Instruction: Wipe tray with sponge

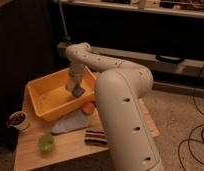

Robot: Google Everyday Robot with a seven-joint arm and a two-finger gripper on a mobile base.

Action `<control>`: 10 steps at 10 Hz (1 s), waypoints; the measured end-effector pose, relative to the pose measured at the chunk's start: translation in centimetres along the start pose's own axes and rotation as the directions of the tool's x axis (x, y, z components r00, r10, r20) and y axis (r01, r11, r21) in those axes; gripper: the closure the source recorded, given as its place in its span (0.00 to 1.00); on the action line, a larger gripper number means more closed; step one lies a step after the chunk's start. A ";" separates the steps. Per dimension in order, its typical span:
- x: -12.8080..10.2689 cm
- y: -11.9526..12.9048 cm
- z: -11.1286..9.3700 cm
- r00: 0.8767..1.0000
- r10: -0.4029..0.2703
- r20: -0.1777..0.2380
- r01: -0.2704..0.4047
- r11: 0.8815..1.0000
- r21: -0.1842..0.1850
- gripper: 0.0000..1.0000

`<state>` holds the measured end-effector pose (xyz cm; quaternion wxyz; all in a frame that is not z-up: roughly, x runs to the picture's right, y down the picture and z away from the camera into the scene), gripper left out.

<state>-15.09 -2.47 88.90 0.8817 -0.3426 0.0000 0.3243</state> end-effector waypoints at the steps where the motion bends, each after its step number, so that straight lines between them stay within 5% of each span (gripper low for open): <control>1: 0.2 -0.2 -0.1 1.000 0.007 0.000 -0.007 1.000 0.004 1.00; 3: -0.9 -0.6 0.0 1.000 0.013 0.005 -0.013 1.000 0.015 1.00; 8: -8.5 0.8 2.0 0.999 -0.029 0.022 0.029 0.999 0.013 1.00; 10: -9.3 0.5 2.5 0.999 -0.040 0.028 0.040 0.999 -0.004 1.00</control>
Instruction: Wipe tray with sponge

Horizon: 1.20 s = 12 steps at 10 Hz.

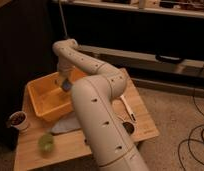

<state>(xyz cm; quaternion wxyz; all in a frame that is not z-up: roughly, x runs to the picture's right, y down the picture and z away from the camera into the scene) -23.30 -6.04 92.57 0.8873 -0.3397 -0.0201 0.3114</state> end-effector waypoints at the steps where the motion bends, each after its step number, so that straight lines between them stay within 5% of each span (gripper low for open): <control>1: -0.4 0.8 0.5 1.000 -0.020 0.001 0.020 1.000 -0.016 1.00; 5: -0.8 7.0 1.0 0.992 -0.125 0.017 0.126 0.990 -0.065 1.00; 8: 1.4 10.8 0.6 0.982 -0.183 0.036 0.186 0.976 -0.112 1.00; 10: 2.9 12.3 0.7 0.979 -0.203 0.033 0.206 0.971 -0.122 1.00; 12: 4.7 12.1 0.5 0.985 -0.170 0.011 0.171 0.979 -0.109 1.00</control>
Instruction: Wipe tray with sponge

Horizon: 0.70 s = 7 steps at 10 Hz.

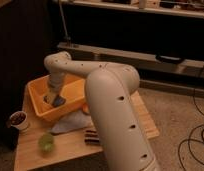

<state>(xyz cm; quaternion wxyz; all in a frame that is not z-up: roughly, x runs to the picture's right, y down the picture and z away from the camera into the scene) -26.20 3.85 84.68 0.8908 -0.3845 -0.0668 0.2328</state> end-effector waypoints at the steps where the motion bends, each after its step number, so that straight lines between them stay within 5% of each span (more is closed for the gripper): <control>1: 1.1 -0.6 -0.3 1.000 0.028 -0.005 -0.028 1.000 0.011 1.00; 5: 6.2 -7.6 -3.5 0.984 0.179 -0.025 -0.176 0.979 0.101 1.00; 7: 8.0 -11.8 -5.2 0.963 0.268 -0.028 -0.261 0.954 0.146 1.00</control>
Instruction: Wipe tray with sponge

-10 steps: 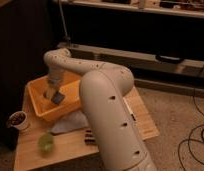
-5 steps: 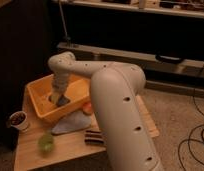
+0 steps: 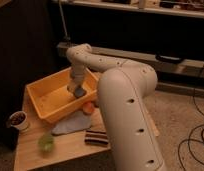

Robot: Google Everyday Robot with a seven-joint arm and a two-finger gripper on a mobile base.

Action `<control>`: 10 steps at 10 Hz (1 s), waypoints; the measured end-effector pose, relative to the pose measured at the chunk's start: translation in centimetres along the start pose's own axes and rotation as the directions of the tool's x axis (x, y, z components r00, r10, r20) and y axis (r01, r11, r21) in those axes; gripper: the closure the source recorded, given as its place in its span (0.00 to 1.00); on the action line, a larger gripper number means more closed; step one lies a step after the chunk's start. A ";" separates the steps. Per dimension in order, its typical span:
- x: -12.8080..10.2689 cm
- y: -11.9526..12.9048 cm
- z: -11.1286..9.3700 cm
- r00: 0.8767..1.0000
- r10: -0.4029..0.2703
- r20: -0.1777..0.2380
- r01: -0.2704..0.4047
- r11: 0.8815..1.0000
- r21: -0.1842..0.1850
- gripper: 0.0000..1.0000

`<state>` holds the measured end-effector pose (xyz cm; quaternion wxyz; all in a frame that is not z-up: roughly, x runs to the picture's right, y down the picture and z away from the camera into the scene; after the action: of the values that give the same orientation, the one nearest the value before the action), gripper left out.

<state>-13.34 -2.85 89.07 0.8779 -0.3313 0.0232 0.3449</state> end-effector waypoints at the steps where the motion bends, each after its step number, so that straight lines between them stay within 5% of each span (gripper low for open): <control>1: -0.4 -1.5 -0.4 0.999 0.033 -0.001 -0.033 0.999 0.017 1.00; 4: -3.5 -2.8 -0.3 0.999 0.044 0.001 -0.044 0.998 0.036 1.00; 6: -7.9 -1.4 0.7 1.000 0.016 0.012 -0.016 0.999 0.027 1.00; 10: -13.5 4.1 3.1 0.992 -0.095 0.079 0.100 0.993 -0.059 1.00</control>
<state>-26.67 -6.76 92.78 0.8832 -0.3459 -0.0375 0.3145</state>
